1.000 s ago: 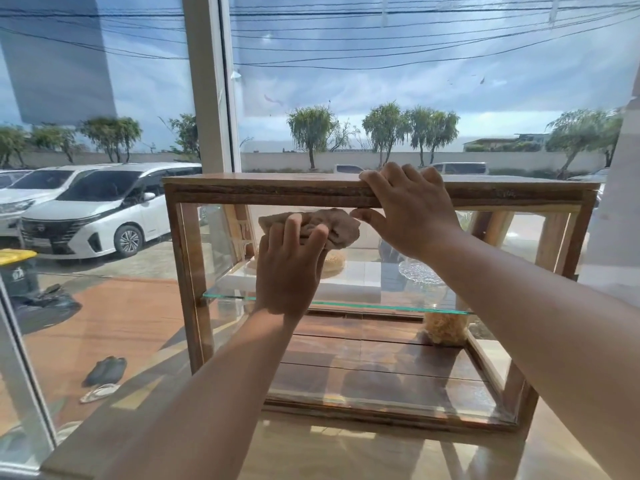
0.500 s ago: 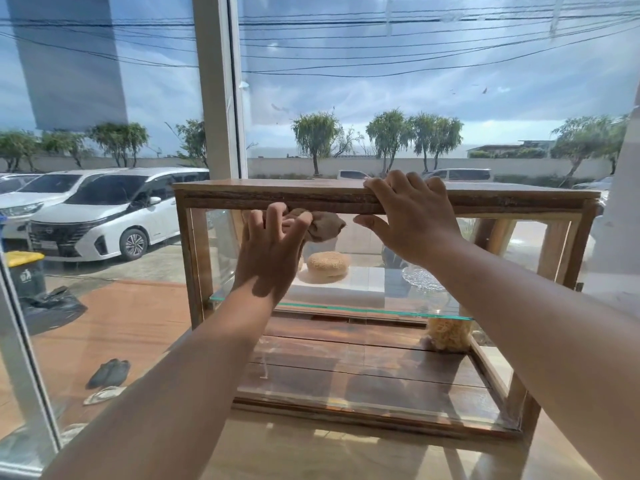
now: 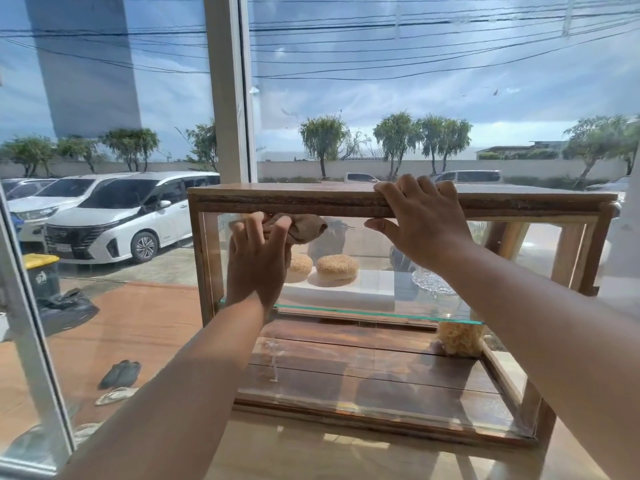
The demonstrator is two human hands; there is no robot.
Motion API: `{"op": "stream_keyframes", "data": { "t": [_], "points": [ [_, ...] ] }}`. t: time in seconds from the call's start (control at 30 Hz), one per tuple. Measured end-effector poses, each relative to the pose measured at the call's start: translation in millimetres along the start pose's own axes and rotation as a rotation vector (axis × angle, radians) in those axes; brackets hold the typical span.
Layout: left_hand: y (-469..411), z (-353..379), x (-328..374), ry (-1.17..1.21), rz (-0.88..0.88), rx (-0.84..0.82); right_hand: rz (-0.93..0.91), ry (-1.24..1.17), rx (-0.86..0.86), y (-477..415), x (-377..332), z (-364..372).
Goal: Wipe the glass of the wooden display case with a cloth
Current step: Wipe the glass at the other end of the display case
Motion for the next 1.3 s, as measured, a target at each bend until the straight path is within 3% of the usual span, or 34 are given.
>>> {"op": "stream_keyframes", "data": {
  "t": [0.2,0.33,0.5,0.6,0.8,1.07,1.3],
  "points": [
    [29.5,2.2,6.1,-0.029,0.004,0.019,0.045,-0.012,0.051,1.9,-1.0,0.3],
    [18.2,1.0,-7.3,-0.073,0.100,0.005,0.123,0.038,0.092,0.5,-5.4,3.6],
    [41.9,11.6,-26.9,-0.030,-0.006,-0.074,0.127,0.052,0.128,0.6,-4.5,4.4],
    [36.1,12.1,-27.6,-0.026,0.021,-0.096,0.129,0.065,0.154,0.7,-5.7,4.6],
    [0.8,4.2,-46.8,-0.027,0.030,-0.012,0.132,0.075,0.155,1.0,-4.6,6.1],
    [25.8,7.4,-59.3,0.000,0.135,-0.147,0.136,0.060,0.149,1.0,-5.1,5.6],
    [2.3,-4.4,-66.8,-0.063,0.176,-0.035,0.132,0.048,0.151,0.7,-5.5,4.1]
  ]
}}
Point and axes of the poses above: each hand's wrist, its own y-axis away from the middle knuckle, its own z-axis out of the palm, x = y × z, the point moved 8 cm from there along -y, towards the middle knuckle, and after that the axes turned 4 degrees about x, right-handed, at the moved point
